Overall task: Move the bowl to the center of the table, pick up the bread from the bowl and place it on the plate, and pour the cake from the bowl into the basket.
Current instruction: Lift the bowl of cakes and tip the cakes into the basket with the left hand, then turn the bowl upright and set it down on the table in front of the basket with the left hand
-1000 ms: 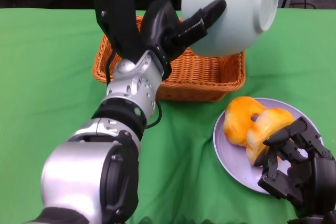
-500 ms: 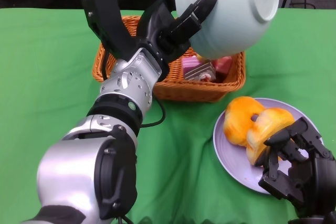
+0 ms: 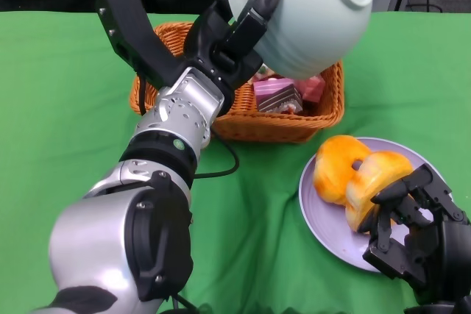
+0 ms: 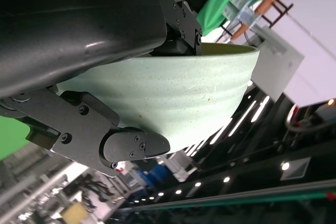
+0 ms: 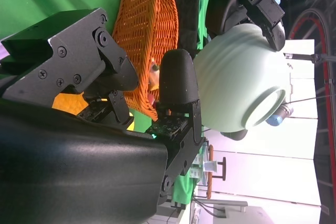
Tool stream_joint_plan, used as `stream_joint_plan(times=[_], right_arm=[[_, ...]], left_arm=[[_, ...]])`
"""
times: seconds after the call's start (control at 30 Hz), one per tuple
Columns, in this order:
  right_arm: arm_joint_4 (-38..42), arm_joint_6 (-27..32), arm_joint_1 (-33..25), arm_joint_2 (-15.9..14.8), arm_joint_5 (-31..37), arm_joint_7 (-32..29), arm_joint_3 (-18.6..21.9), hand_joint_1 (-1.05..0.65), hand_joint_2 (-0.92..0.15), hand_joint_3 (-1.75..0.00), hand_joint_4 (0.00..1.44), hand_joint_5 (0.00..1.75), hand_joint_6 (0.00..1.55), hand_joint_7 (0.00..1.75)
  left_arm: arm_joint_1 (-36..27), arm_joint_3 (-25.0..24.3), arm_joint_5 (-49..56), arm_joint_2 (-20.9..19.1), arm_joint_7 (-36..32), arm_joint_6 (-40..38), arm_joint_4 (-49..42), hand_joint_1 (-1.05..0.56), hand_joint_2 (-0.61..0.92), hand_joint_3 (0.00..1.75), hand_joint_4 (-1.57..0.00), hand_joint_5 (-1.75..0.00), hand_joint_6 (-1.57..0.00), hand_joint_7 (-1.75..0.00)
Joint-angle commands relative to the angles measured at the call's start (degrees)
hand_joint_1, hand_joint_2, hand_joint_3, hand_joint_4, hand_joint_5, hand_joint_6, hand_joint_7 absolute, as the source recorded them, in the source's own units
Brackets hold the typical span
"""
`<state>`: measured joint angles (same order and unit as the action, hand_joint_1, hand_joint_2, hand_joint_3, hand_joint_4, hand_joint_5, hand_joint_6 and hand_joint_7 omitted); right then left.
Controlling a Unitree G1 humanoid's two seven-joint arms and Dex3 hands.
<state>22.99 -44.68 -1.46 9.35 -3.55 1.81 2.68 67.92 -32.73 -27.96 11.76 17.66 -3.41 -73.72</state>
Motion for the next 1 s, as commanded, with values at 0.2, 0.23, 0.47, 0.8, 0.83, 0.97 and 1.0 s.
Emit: stream_joint_plan(times=[0.2,0.23,0.47,0.8,0.83,0.97,1.0], right_arm=[[-0.02,-0.83,0.25,-0.43,-0.92,0.38,0.27,0.17,-0.57,-1.32,0.73,1.75,0.56,1.62],[-0.06,-0.81,0.20,-0.32,-0.59,0.00,0.34,0.17,-0.57,-1.32,0.73,1.75,0.56,1.62],[-0.14,-0.70,-0.02,-0.24,-0.71,0.05,0.32,0.17,-0.57,-1.32,0.73,1.75,0.55,1.62],[-0.43,-0.33,-0.13,-0.16,-0.32,-0.33,0.33,0.16,-0.58,-1.32,0.74,1.75,0.55,1.63],[-0.49,-0.29,-0.18,-0.19,-0.45,-0.18,0.27,0.16,-0.58,-1.32,0.74,1.75,0.55,1.62],[-0.23,-0.69,-0.10,-0.44,-1.00,0.53,0.19,0.16,-0.57,-1.32,0.72,1.75,0.54,1.62],[-0.16,-0.74,-0.06,-0.45,-1.13,0.67,0.20,0.16,-0.57,-1.31,0.72,1.75,0.54,1.62]], left_arm=[[3.45,-3.52,-4.81,-0.32,-4.08,-2.99,-0.03,-0.12,0.92,0.58,-0.70,-1.75,-0.53,-1.74],[3.55,-3.95,-5.24,-0.35,-4.47,-3.38,-0.05,-0.13,0.92,0.58,-0.70,-1.75,-0.52,-1.75],[3.84,-5.67,-7.02,-0.58,-6.36,-5.01,-0.01,-0.20,0.92,0.54,-0.69,-1.75,-0.47,-1.75],[2.74,-1.97,-3.03,-0.61,-3.91,-1.79,0.45,-0.13,0.92,0.57,-0.74,-1.75,-0.52,-1.75],[2.61,-0.97,-2.10,-0.66,-3.08,-0.98,0.57,-0.11,0.89,0.61,-0.74,-1.75,-0.55,-1.74],[2.94,0.88,-0.84,-1.11,-0.59,0.57,0.97,-0.13,0.86,0.62,-0.74,-1.75,-0.61,-1.70],[2.96,1.29,-0.49,-1.18,-0.34,1.04,1.02,-0.13,0.86,0.62,-0.74,-1.75,-0.62,-1.68]])
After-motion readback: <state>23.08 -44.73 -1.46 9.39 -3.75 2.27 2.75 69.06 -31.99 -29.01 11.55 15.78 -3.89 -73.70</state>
